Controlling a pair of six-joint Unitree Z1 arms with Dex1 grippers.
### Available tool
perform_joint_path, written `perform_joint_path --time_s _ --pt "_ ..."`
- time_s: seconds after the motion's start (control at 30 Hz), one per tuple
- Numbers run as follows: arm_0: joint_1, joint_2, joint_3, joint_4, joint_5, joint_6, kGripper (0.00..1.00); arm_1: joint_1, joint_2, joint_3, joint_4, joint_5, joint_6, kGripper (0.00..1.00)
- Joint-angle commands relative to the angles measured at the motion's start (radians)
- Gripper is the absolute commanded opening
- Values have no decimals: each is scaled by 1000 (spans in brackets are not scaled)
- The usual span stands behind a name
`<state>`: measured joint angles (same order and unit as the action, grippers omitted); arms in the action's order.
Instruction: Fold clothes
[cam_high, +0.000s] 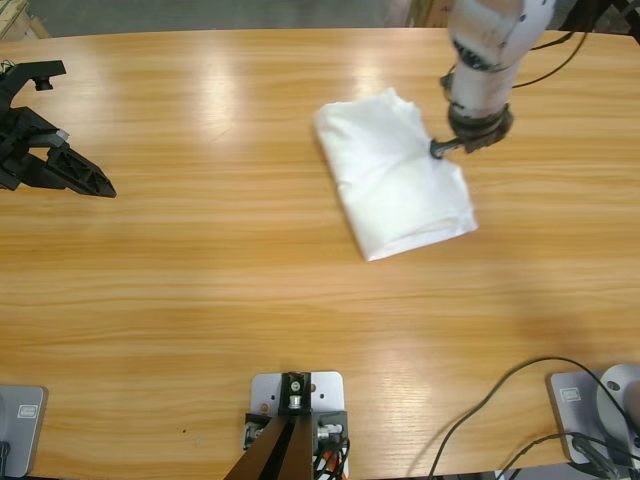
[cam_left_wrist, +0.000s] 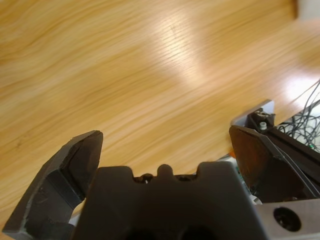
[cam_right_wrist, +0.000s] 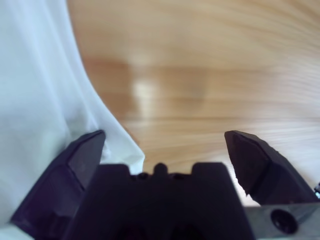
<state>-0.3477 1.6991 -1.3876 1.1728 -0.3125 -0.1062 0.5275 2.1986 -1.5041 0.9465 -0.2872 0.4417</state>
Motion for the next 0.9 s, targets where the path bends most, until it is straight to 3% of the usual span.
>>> perform_joint_path --time_s 0.03,0.33,0.63,0.7,0.9 --pt "-7 -40 33 16 15 9 996 238 41 -9 27 82 95 1000" --pt "-8 -56 33 16 13 8 996 424 132 -342 229 126 158 996" --pt "-16 -59 24 13 1 7 996 278 -43 -387 370 -28 67 1000" --pt "-16 -58 21 12 1 7 996 270 -57 -451 381 -4 16 998" --pt "-16 -60 26 13 2 5 996 280 -10 -681 383 284 -174 999"
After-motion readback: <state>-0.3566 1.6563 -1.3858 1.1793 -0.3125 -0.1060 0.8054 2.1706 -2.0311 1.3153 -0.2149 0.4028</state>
